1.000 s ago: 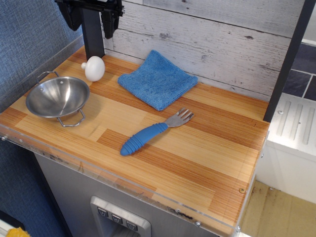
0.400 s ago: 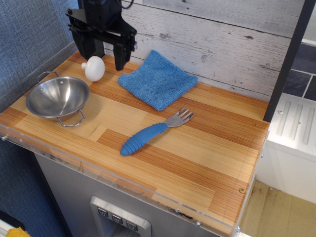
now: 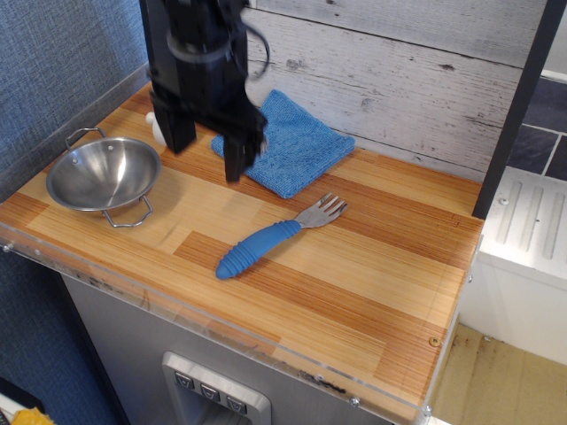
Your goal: Move the fork on the right top edge of the table.
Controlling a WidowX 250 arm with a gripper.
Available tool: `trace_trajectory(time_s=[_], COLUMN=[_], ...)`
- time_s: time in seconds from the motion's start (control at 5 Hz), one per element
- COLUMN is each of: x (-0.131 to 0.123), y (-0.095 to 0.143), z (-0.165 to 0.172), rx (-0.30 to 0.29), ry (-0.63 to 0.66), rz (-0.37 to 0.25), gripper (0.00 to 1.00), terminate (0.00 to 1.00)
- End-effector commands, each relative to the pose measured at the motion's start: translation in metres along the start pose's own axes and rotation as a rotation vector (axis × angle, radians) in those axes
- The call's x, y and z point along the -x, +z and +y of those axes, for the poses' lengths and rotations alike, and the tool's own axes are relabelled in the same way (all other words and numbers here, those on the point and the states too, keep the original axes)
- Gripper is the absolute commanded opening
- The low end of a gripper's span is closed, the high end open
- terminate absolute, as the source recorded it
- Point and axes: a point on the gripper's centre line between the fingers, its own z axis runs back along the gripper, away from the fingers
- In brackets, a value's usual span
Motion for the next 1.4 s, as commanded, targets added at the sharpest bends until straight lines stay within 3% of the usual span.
trace_trajectory(time_s=[0.0, 0.4, 0.8, 1.0, 1.2], x=[0.015, 0.023, 0.012, 0.009, 0.009], y=[-0.006, -0.032, -0.047, -0.05, -0.051], z=[-0.024, -0.033, -0.033, -0.031, -0.03], rx=[0.011, 0.103, 0.12, 0.106, 0.106], ry=[-0.163, -0.279, -0.333, -0.329, -0.327], rz=[-0.01, 0.016, 0.026, 0.018, 0.015], gripper=[1.0, 1.0, 1.0, 0.0, 0.0], terminate=[0.0, 0.0, 0.0, 0.0, 0.0])
